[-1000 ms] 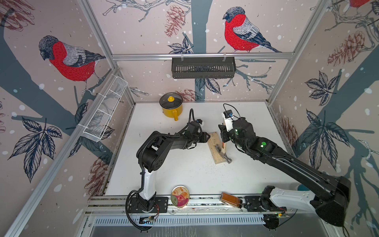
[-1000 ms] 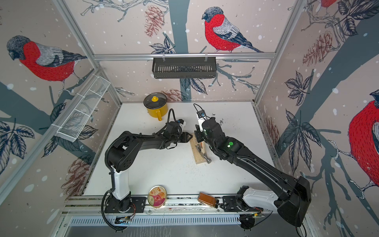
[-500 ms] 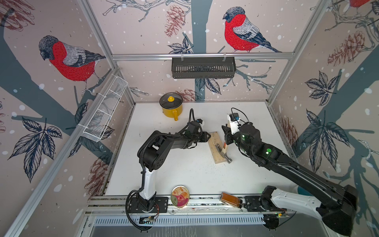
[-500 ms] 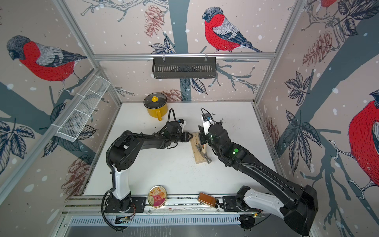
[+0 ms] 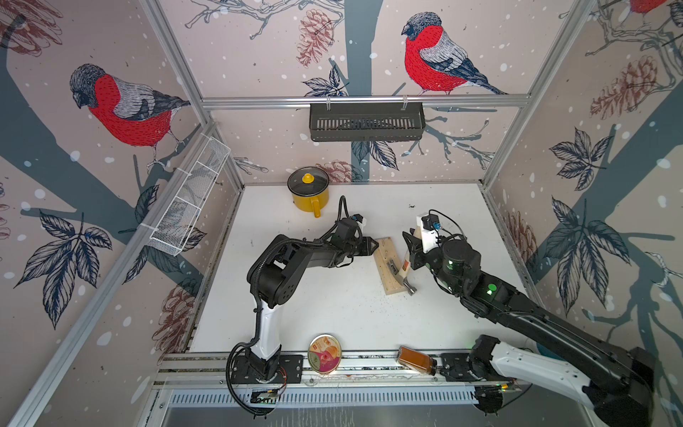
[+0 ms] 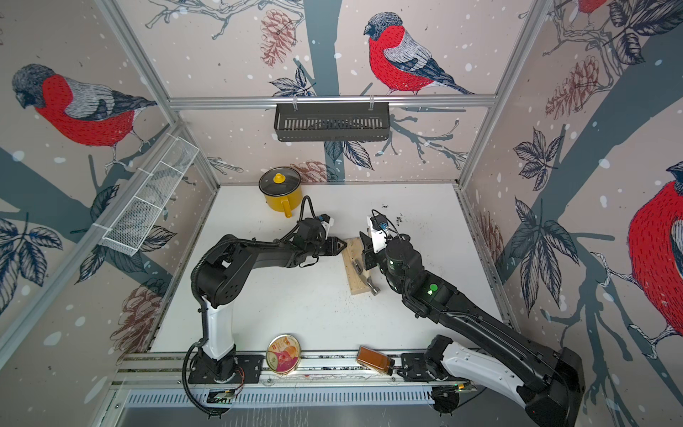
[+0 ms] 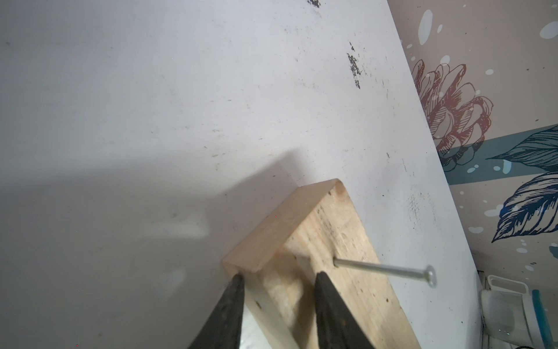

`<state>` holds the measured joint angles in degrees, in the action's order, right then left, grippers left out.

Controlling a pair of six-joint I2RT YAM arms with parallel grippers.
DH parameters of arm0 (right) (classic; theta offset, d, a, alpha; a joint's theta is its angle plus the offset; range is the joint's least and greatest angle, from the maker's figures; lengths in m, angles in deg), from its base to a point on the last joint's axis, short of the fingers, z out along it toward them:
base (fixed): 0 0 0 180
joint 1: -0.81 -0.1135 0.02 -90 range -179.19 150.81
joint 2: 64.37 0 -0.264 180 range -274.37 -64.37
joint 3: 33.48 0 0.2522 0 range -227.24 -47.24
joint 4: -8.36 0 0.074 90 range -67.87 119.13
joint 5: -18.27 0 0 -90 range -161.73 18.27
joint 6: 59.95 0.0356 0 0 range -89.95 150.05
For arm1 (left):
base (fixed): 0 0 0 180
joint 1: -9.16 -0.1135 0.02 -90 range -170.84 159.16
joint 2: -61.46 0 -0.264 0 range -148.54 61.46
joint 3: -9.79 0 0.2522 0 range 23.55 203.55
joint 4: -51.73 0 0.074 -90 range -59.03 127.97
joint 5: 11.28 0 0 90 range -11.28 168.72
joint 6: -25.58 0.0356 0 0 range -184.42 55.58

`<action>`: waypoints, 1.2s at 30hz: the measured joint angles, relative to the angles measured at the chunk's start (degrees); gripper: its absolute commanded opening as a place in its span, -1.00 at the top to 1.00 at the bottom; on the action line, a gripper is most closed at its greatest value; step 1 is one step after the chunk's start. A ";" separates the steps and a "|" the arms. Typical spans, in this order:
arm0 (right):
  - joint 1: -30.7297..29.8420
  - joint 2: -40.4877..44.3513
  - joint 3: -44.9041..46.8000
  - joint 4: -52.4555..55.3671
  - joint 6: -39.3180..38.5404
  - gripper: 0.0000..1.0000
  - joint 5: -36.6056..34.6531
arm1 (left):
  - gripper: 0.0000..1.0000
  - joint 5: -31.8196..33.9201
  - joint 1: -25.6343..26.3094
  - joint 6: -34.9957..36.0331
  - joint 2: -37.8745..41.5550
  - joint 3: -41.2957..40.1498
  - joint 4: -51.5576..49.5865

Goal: Use a claw hammer to pull out a nail
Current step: Remove the nail from the mounting plate.

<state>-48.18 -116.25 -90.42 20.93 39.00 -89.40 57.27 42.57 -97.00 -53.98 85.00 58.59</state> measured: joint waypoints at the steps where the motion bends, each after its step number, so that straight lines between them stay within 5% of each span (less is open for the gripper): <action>1: -0.28 0.31 0.42 -0.44 -0.04 0.99 -0.24 | 0.22 0.00 -0.02 0.00 0.04 -0.02 0.02; 36: -5.42 6.67 8.83 -8.39 2.93 0.99 -8.02 | 0.23 -0.79 -0.68 -0.61 -0.22 -0.46 1.31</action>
<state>-53.60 -109.58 -81.59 12.54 41.93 -97.42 56.48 41.89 -97.61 -54.20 84.54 59.91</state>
